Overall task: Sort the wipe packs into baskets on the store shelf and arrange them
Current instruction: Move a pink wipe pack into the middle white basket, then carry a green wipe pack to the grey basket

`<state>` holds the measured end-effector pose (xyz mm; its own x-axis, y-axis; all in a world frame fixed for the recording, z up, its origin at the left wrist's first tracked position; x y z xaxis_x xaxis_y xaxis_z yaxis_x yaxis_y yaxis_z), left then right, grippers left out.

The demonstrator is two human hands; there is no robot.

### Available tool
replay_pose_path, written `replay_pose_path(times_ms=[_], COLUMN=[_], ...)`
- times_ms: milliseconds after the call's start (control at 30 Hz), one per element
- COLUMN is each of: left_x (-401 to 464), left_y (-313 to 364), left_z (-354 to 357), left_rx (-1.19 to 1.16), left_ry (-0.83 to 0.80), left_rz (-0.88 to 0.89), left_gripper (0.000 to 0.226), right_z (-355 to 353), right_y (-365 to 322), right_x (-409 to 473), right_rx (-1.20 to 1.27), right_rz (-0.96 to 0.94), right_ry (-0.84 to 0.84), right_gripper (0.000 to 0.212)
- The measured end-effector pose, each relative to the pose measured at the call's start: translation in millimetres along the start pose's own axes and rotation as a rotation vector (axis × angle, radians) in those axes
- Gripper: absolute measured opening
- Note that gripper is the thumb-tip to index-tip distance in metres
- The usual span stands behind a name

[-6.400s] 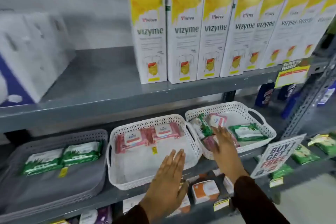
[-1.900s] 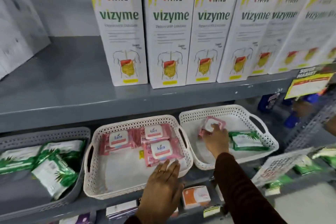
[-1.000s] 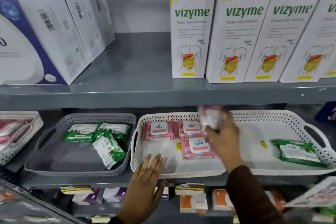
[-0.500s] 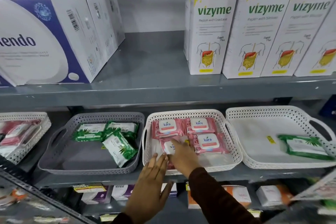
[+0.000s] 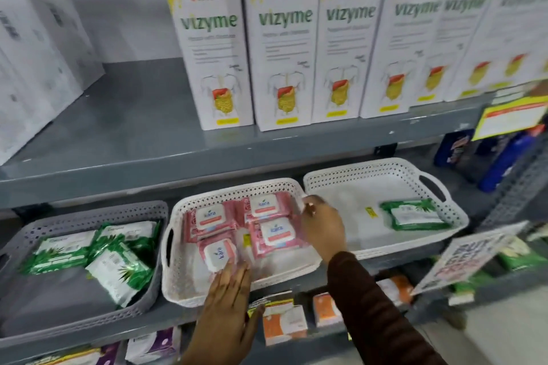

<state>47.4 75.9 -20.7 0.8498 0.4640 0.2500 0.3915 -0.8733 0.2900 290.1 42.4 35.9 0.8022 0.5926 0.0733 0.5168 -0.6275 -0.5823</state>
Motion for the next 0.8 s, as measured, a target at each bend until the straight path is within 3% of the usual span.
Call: replay_pose_path(times_ms=[167, 267, 367, 433, 533, 633, 733, 800], left_x=[34, 53, 64, 68, 69, 70, 68, 63], left_y=[50, 72, 87, 89, 90, 94, 94, 91], left_z=[25, 39, 48, 48, 46, 37, 34, 32], left_rx=[-0.035, -0.011, -0.037, -0.029, -0.059, -0.103, -0.075, -0.059], left_ry=[-0.084, -0.156, -0.176, -0.150, -0.155, -0.151, -0.168, -0.159], left_rz=[0.023, 0.011, 0.022, 0.032, 0.064, 0.106, 0.114, 0.116], left_gripper=[0.071, 0.072, 0.072, 0.074, 0.075, 0.072, 0.064, 0.061], right_z=[-74, -87, -71, -58, -44, -31, -34, -32], right_y=[110, 174, 206, 196, 145, 128, 128, 133], right_x=[37, 54, 57, 62, 70, 69, 63, 60], right_rx=[-0.189, -0.414, -0.425, -0.541, -0.764, -0.678, -0.807, -0.717], right_rz=[0.246, 0.479, 0.603, 0.528, 0.272, 0.187, 0.177, 0.178], right_ry=[0.207, 0.108, -0.100, -0.187, -0.294, -0.419, -0.337, -0.310], right_gripper=[0.029, 0.044, 0.051, 0.062, 0.074, 0.066, 0.059, 0.059])
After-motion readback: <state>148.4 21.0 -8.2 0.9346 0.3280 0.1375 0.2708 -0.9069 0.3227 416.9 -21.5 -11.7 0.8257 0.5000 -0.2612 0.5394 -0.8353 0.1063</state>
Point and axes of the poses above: each hand's wrist, its own x-axis towards the middle knuckle, its own z-axis out of the palm, y = z × x, the point moved 10 cm from there along x, towards the middle knuckle, and after that the axes turned 11 degrees about -x, right-handed, at the moved point
